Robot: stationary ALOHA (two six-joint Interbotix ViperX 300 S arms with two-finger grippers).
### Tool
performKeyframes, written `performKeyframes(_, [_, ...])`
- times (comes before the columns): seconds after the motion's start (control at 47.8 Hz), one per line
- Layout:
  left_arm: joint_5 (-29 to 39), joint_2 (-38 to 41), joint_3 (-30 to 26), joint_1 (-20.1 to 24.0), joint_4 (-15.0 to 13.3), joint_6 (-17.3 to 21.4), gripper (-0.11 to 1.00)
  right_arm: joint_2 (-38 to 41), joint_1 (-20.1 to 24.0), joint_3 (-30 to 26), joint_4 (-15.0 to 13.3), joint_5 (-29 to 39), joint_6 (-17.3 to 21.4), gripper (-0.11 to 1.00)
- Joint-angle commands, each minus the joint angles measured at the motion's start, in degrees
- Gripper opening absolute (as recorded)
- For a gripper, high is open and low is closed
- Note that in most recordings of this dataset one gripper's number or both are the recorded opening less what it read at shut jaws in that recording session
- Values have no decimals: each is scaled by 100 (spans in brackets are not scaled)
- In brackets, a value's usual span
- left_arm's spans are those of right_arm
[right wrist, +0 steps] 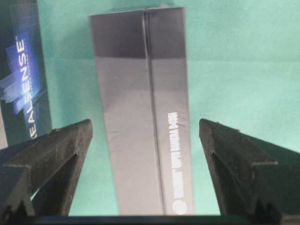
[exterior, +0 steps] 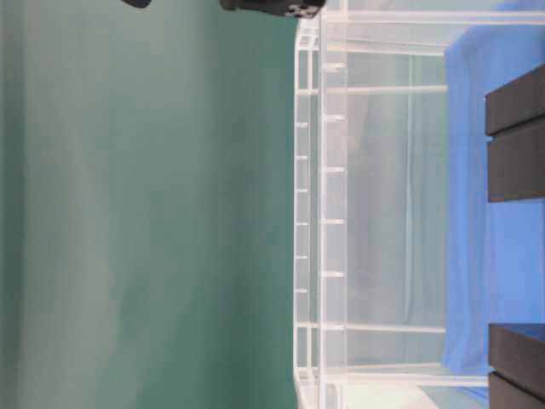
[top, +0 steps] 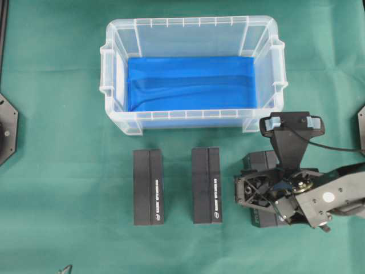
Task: Take the box out of the case with the right arm.
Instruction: 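Open the right gripper and withdraw it to the right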
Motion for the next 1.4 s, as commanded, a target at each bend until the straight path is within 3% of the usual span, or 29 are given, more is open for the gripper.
performKeyframes(0.0, [-18,26,-62,26,9,-9,0,-176,-9,-176,-18,70,9,89])
performKeyframes(0.293, [-26,26,-62,18,9,-9,0,-519,-18,-905,-343,1107,-114,89])
performKeyframes(0.502, [-18,26,-62,26,9,-9,0,-633,-26,-1547,-483,2171,-510,88])
performKeyframes(0.753, [-26,35,-62,26,9,-9,0,-633,-88,-1564,-483,2136,-677,89])
performKeyframes(0.982, [-18,26,-62,26,9,-9,0,-967,-35,-1134,-378,2048,-686,89])
performKeyframes(1.38, [-26,35,-62,26,9,-9,0,-2312,290,290,-360,1916,-264,89])
